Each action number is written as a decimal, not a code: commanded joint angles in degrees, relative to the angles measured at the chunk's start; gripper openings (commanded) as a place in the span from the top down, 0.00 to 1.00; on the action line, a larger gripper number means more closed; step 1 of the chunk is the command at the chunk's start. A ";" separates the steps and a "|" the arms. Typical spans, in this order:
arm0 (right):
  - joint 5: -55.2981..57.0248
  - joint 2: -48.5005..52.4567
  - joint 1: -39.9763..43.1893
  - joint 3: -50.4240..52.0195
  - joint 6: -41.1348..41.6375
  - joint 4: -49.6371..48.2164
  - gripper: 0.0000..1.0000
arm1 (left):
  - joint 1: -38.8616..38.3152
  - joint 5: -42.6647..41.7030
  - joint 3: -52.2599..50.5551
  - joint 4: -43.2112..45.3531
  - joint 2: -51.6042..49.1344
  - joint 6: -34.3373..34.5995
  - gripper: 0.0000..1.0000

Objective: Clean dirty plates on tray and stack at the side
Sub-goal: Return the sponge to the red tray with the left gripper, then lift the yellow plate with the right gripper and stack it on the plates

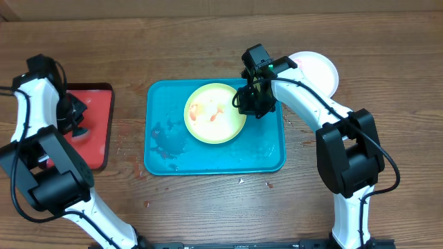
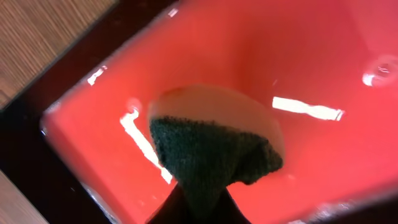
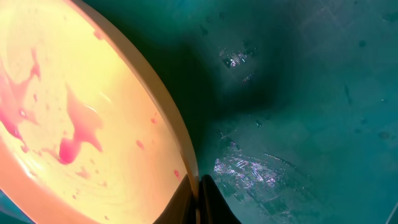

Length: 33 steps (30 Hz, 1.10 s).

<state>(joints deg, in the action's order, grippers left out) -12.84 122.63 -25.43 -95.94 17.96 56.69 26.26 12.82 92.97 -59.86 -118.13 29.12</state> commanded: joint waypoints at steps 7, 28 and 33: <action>0.13 -2.95 -0.09 -6.54 -1.88 3.10 0.96 | 0.24 -4.11 0.09 1.68 0.07 -2.99 0.59; 72.17 -2.95 -19.74 -24.46 -16.50 12.61 0.96 | 0.31 -9.49 9.38 -2.86 1.33 -2.95 0.00; 81.24 -2.95 -25.79 -24.48 -27.32 4.44 0.96 | 0.31 -9.49 9.38 -2.86 1.33 -2.95 0.00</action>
<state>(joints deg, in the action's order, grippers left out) 56.03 122.30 -49.50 -118.76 -1.74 63.66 26.61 4.01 101.25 -62.61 -117.99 26.61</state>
